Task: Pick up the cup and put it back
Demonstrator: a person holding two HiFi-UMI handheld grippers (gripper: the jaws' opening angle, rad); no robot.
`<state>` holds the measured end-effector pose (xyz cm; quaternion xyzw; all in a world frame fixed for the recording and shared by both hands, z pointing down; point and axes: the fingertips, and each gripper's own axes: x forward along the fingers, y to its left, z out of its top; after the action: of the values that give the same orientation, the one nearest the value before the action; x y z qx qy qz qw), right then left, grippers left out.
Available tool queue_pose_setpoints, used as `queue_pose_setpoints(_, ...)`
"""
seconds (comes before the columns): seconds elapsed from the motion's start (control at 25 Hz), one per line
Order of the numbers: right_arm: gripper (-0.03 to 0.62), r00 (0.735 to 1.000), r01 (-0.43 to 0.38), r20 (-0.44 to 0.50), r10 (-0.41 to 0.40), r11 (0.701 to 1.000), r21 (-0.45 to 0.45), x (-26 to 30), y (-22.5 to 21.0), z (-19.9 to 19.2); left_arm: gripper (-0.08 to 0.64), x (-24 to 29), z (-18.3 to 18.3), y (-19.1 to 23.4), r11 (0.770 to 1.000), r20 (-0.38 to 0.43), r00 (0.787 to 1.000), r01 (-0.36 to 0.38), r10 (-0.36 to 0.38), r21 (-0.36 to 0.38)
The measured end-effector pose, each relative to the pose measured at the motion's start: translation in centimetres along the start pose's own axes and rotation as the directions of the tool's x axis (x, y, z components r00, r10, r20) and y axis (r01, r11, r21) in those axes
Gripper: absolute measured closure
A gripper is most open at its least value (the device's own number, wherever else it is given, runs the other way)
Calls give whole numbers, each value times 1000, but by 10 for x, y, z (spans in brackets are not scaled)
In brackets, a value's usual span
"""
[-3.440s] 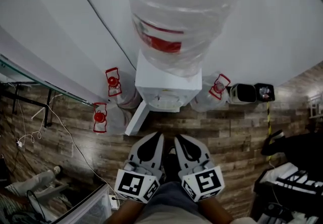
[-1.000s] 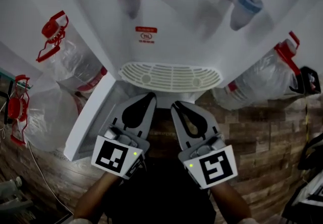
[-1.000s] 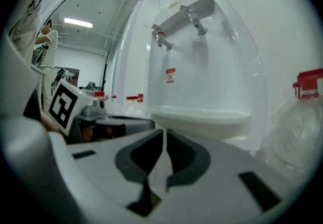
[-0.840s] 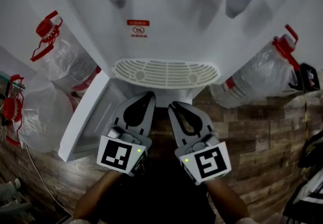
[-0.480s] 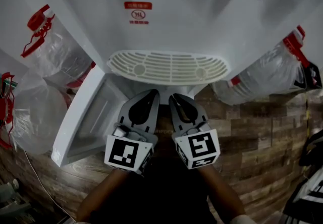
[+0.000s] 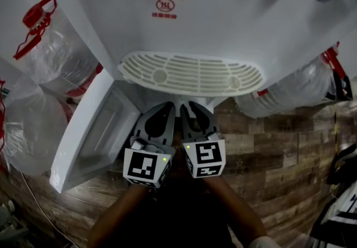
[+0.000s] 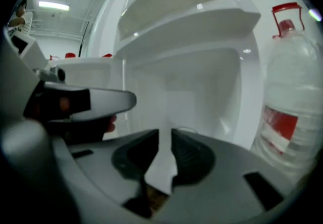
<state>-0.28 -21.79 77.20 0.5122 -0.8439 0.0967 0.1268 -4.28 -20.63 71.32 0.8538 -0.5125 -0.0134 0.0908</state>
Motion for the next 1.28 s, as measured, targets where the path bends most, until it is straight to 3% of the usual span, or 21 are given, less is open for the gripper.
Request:
queue_pose_setpoints(0.44, 434, 991, 116, -57, -117, 993, -31, 43, -12, -55, 552, -10, -35, 14, 999, -36, 999, -32, 32, -8)
queue_pose_setpoints(0.56, 430, 982, 172, -74, -173, 985, -15, 53, -22, -65, 553, -13, -33, 15, 999, -23, 999, -32, 32, -26)
queue_pose_setpoints(0.72, 430, 978, 191, -92, -188, 981, 25, 63, -25, -76, 552, -13, -32, 20, 998, -23, 999, -41, 40, -44)
queue_pose_setpoints(1.28, 458, 956, 265, -125, -265, 964, -20, 74, -26, -85, 552, -13, -26, 17, 998, -10, 1000, -20, 19, -54)
